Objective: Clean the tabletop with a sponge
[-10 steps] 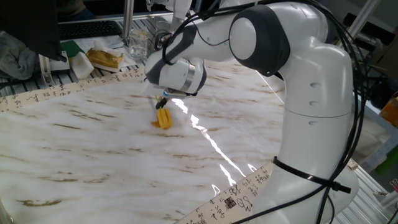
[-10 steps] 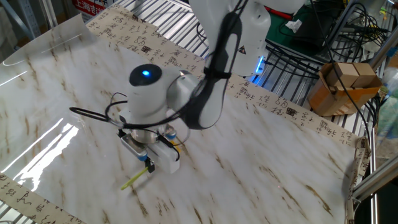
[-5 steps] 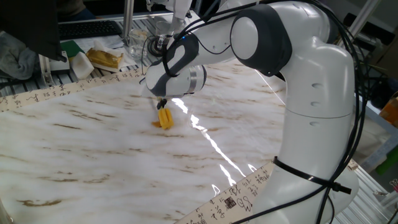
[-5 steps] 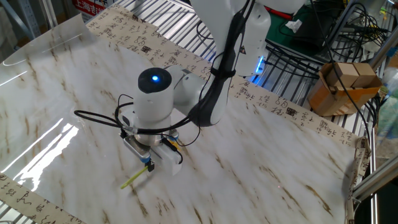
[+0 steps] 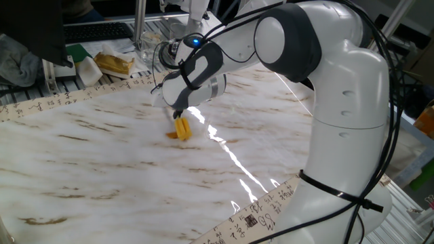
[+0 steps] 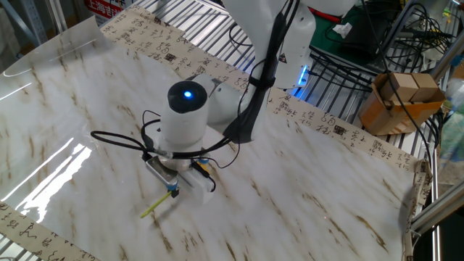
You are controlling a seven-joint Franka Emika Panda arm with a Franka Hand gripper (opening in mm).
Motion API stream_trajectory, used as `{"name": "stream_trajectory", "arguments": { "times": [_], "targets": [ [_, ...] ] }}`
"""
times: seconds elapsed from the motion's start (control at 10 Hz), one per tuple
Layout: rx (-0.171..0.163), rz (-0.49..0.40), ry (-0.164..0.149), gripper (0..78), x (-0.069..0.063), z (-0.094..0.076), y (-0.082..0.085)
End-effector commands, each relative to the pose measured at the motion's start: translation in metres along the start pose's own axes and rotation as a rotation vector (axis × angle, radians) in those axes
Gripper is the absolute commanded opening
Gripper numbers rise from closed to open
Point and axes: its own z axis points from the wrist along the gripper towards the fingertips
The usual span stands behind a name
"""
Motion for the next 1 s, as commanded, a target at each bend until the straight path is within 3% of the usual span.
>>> {"name": "stream_trajectory", "arguments": {
  "times": [0.1,0.4,1.0],
  "targets": [
    [0.046,-0.015,-0.011,2.0,-0.001,-0.002,0.000],
    [0.062,0.004,-0.016,2.0,0.000,-0.002,0.002],
    [0.059,0.092,-0.018,2.0,0.004,0.003,0.030]
  ]
}}
